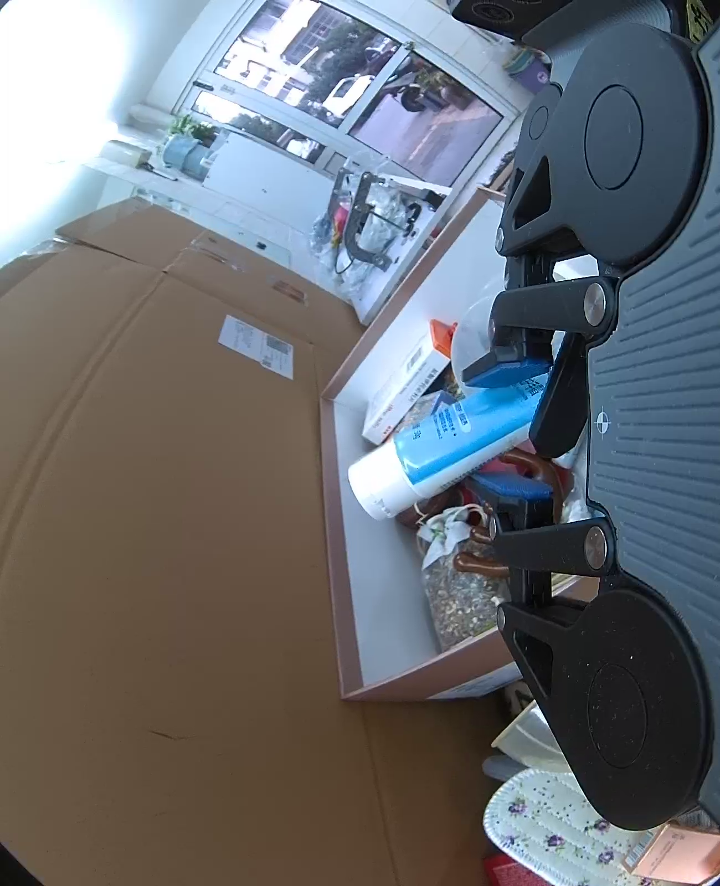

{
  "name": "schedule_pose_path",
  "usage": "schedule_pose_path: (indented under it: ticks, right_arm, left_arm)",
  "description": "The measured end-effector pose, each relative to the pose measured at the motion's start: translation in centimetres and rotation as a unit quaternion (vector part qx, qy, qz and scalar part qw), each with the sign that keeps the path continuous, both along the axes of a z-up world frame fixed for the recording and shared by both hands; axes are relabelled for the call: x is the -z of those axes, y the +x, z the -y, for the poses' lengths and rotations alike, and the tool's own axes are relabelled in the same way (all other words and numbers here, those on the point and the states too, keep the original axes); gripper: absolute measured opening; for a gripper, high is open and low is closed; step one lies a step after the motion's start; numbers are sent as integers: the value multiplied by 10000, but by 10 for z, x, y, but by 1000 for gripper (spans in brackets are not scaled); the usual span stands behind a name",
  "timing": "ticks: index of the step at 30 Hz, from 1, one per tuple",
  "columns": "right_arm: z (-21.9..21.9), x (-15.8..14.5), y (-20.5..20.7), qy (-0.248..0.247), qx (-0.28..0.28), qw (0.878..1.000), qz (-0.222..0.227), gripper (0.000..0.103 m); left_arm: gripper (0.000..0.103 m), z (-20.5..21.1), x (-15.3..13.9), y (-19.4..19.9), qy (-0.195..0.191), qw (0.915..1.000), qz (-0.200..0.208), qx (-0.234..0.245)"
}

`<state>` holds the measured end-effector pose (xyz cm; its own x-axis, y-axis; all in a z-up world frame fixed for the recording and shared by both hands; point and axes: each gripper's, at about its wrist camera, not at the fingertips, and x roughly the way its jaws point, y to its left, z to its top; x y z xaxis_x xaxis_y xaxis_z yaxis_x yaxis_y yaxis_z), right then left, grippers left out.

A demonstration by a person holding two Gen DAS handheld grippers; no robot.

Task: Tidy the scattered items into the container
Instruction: 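Open the right gripper to drop the tube into the box, then move the right tool back to the pile toward the purple keychain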

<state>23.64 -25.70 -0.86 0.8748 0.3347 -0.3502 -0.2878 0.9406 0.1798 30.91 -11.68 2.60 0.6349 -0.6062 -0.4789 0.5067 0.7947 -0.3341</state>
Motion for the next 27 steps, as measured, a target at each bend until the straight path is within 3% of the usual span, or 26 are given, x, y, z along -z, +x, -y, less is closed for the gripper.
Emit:
schedule_pose_path:
  ticks: [1,2,3,4,8,20,27]
  right_arm:
    - [0,0,1,50,-31,10000,6,51]
    - [0,0,1,91,-52,9999,20,73]
    - [0,-1,-1,57,5,9999,108,82]
    - [-1,-2,-2,14,65,9998,195,81]
    - [-1,0,-9,-213,311,9987,353,81]
    - [-1,8,-18,-19,455,9985,317,96]
    - [-10,-3,-44,-171,421,9972,599,102]
  left_arm:
    - [60,-1,1,0,-25,10000,-38,-16]
    - [81,-1,1,1,-49,10000,-75,-32]
    - [99,-2,2,1,-74,9999,-113,-49]
    - [103,-4,0,-2,-84,9999,13,-129]
    - [103,-11,-8,-15,9,9984,510,-252]
    - [103,-22,-6,-28,43,9985,418,-341]
    - [103,-59,-20,-61,-53,9969,525,-581]
